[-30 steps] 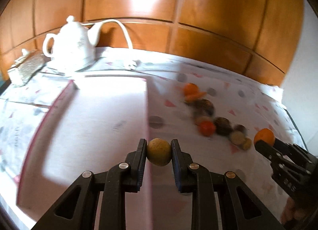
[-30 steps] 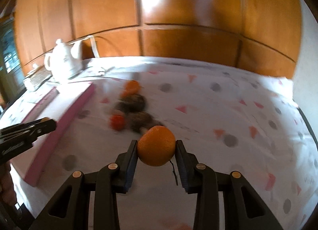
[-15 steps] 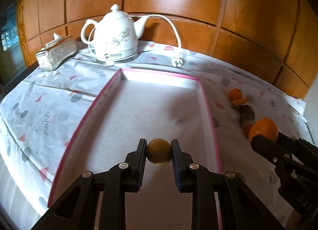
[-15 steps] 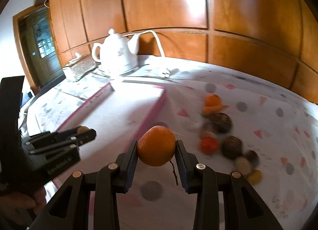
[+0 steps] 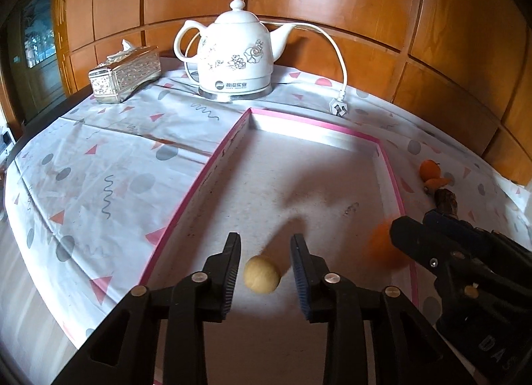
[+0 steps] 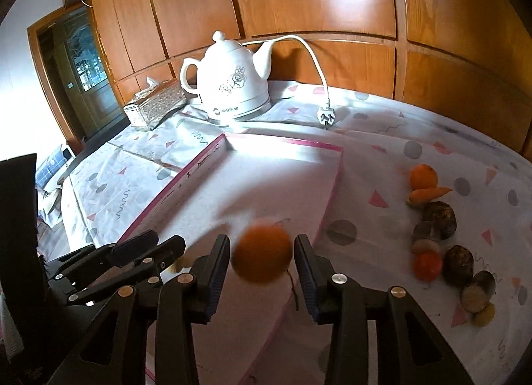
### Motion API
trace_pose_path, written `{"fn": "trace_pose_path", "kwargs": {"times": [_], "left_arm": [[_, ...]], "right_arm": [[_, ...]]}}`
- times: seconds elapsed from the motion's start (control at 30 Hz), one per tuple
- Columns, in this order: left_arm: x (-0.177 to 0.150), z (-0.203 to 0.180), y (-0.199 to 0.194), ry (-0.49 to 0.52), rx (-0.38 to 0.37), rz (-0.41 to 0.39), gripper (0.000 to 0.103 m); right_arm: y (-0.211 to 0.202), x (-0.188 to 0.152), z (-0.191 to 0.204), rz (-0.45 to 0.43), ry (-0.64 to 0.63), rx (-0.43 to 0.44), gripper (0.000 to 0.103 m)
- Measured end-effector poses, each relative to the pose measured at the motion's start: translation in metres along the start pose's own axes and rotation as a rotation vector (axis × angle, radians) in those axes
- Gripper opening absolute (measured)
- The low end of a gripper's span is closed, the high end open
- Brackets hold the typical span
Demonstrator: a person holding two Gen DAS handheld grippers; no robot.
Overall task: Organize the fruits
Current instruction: 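Carry potato and orange into the pink-rimmed tray and open both tools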
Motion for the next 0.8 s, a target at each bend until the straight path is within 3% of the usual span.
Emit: {"fn": "trace_pose_path", "kwargs": {"times": [0.23,0.33,0.8], "left_arm": [[-0.002,0.002,-0.004,-0.024,-0.013,0.000,0.036],[-0.004,-0.003,-0.010,-0.031,-0.037,-0.006,0.046],[-0.009,-0.054,-0.028,0.069,-0.153,-0.024,0.046]], "right_arm": [[-0.013,-0.008,-0.012,-0.024,0.054,-0.039,0.048],[-0.023,-0.014,-0.023,-0.041,0.088,-0.073,0.048],[-0.071,-0.061,-0.111,-0.057,0.280,-0.254,0.048]]}}
Point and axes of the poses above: each gripper's, at about its wrist camera, not at the fingertips, and y roughly the way its jaws point, z to its left, x to its top, the point moved 6 cm from there along y, roughly the way its jaws point, and after that the axes turned 4 degrees about -y, right-handed, at the moved point
